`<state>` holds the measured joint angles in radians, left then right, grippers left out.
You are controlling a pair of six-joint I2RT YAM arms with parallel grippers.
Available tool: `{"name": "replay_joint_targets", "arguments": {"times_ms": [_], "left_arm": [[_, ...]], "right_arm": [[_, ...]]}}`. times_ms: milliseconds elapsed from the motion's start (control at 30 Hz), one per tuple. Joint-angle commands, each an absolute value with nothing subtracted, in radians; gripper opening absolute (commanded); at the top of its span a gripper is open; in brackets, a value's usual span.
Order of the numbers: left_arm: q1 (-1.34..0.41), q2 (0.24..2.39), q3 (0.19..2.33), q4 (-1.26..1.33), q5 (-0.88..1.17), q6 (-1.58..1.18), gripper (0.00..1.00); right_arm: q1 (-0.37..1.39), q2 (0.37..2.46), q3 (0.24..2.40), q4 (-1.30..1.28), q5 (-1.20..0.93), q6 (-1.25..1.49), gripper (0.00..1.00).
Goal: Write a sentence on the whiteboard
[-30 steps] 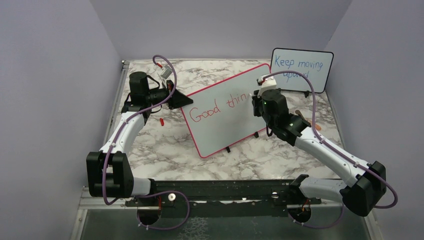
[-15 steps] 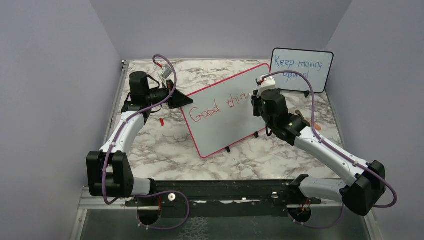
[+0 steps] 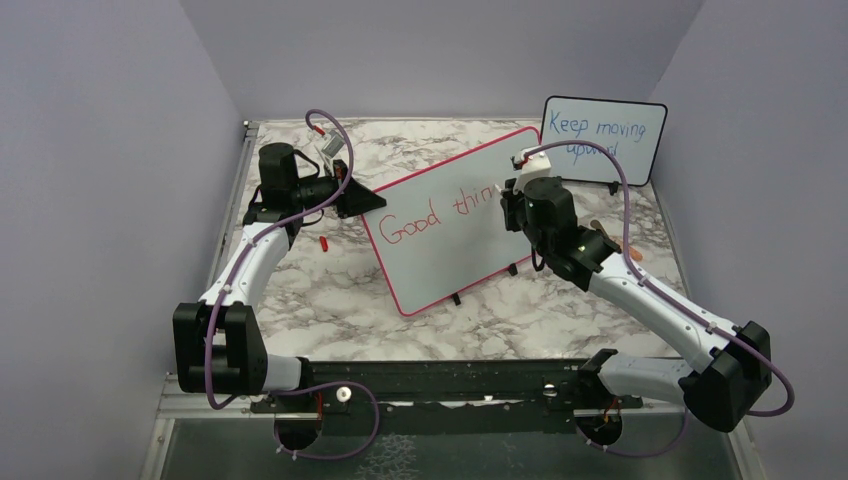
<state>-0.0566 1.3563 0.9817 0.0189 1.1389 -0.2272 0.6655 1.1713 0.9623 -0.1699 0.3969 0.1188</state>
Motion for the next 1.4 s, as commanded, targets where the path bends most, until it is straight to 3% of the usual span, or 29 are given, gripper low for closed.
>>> {"name": "replay_joint_targets", "arguments": {"times_ms": [0, 600, 1367], "left_arm": [[-0.089, 1.388, 0.965, -0.052, 1.119, -0.145, 0.00], [-0.089, 1.387, 0.965, -0.054, 1.117, -0.144, 0.00], [-0.089, 1.385, 0.964, -0.055, 1.118, -0.145, 0.00]], "right_arm": [[0.661, 1.180, 0.985, -0.154, 0.319, 0.114, 0.01], [0.662, 1.162, 0.940, -0.248, 0.297, 0.128, 0.01], [0.646, 1.181, 0.926, -0.223, 0.415, 0.108, 0.01]]}}
